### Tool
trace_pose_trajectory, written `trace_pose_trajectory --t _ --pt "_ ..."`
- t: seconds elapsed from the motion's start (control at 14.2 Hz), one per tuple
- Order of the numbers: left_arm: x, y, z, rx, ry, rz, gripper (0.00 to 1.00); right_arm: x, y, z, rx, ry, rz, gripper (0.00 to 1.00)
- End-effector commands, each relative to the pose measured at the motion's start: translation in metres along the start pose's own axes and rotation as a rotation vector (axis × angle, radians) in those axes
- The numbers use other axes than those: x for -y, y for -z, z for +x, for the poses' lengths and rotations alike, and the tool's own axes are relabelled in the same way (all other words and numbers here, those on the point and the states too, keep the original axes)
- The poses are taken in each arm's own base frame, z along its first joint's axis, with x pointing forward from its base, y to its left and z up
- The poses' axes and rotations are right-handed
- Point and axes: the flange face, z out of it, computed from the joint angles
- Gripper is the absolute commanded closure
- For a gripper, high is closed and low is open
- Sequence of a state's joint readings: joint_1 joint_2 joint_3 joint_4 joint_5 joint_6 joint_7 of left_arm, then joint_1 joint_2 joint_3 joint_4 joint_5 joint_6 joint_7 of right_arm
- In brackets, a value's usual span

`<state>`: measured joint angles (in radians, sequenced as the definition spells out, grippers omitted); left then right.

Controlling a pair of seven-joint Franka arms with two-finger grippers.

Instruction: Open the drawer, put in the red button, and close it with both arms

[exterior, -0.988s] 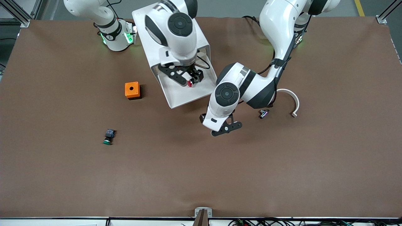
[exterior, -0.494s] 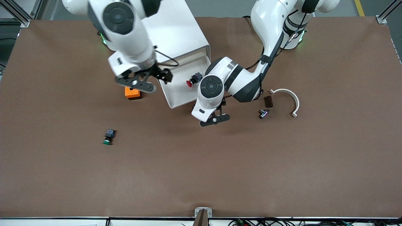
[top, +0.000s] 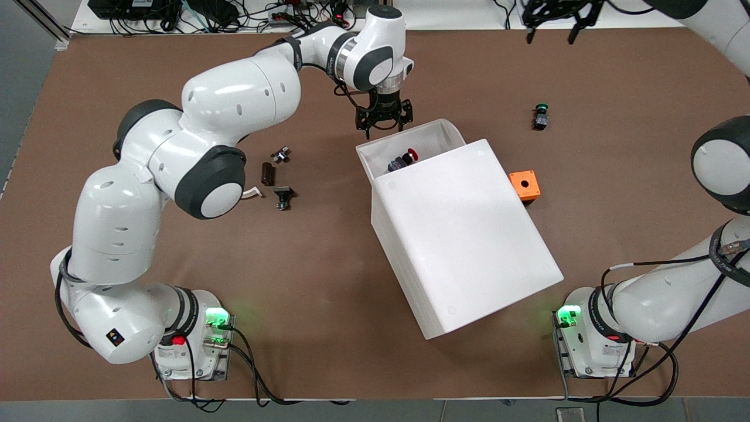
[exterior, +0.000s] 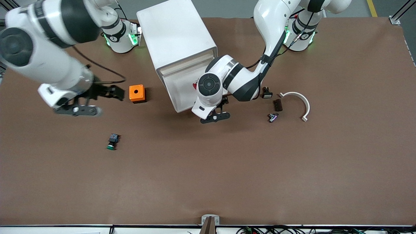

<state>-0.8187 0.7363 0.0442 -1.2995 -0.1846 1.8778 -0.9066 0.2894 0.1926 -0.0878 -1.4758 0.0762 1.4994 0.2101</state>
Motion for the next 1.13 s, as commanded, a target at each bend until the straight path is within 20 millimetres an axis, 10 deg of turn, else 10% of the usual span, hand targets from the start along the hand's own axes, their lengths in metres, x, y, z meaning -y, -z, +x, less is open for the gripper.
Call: trace_pose_trajectory --t 0.0,0.35,1.06 --pt "-0.001 0.004 -0.009 -0.006 -0.019 -0.001 0.00 -0.075 0.021 0.002 0.003 0.078 0.019 0.00" --pt "-0.014 0.001 -0.030 0.004 -0.055 -0.002 0.00 -0.202 0.045 -0.015 0.062 0.082 -0.015 0.00" --pt "-0.043 -0.007 -0.083 0.050 -0.143 -0.015 0.00 -0.212 0.076 -0.040 0.089 0.067 0.001 0.00"
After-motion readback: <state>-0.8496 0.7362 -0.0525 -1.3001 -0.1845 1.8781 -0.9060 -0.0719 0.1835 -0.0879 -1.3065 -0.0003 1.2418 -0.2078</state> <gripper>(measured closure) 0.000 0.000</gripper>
